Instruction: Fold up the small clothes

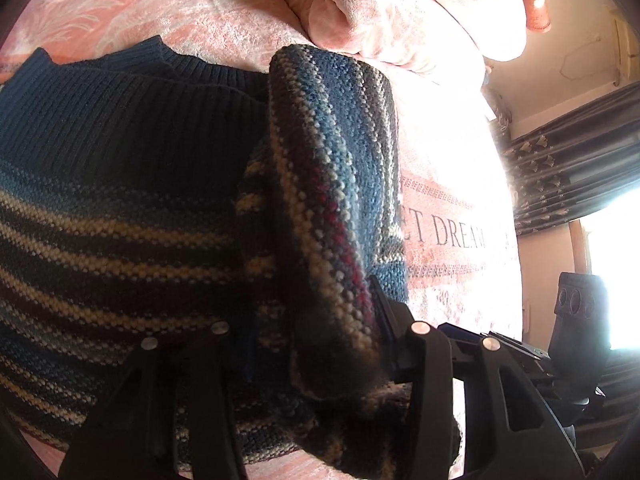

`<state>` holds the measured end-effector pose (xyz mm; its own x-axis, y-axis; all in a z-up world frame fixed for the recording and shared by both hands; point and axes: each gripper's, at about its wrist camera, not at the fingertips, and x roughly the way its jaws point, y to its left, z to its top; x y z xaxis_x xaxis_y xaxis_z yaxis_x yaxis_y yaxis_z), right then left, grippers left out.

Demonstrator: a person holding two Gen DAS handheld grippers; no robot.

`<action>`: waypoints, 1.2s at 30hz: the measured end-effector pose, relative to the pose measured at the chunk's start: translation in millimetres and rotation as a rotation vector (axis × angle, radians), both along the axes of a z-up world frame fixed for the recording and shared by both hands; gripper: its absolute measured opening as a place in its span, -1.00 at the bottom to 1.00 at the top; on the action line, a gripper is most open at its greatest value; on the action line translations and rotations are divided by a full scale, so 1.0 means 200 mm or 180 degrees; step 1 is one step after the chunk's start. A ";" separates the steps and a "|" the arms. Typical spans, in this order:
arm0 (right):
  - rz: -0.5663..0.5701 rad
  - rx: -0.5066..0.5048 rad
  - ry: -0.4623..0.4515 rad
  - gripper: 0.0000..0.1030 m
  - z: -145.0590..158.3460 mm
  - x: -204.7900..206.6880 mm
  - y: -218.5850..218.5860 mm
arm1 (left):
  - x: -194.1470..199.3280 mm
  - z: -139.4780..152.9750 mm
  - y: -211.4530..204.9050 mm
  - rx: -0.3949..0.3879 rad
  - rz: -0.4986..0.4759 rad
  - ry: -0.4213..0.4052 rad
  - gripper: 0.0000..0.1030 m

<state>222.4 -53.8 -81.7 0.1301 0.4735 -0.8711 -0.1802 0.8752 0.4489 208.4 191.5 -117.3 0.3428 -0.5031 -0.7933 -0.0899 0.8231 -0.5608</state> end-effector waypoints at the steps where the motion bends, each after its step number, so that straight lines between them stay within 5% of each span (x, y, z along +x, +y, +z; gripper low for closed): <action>1: -0.0022 0.0020 -0.0002 0.12 0.01 0.00 -0.01 | -0.01 0.02 0.00 0.0001 0.0026 -0.0045 -0.35; 8: -0.0157 0.0082 -0.0001 0.12 0.02 0.03 -0.07 | -0.08 0.27 0.07 -0.0149 0.0092 -0.0530 -0.47; 15: -0.0063 0.0040 0.0029 0.12 0.00 0.00 -0.01 | -0.19 0.41 0.39 -0.0169 0.0262 -0.0631 -0.47; 27: 0.0502 -0.0106 -0.0128 0.12 0.04 -0.13 0.30 | -0.40 0.41 1.10 -0.0183 0.0722 -0.0641 -0.47; 36: 0.0804 -0.0160 -0.0163 0.12 0.04 -0.25 0.48 | -0.47 0.30 1.41 -0.0188 0.0903 -0.0552 -0.47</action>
<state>172.4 41.6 -74.4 0.0579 0.4528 -0.8897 -0.4172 0.8206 0.3905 113.9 474.5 -57.7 0.6031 -0.4118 -0.6832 -0.2098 0.7444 -0.6339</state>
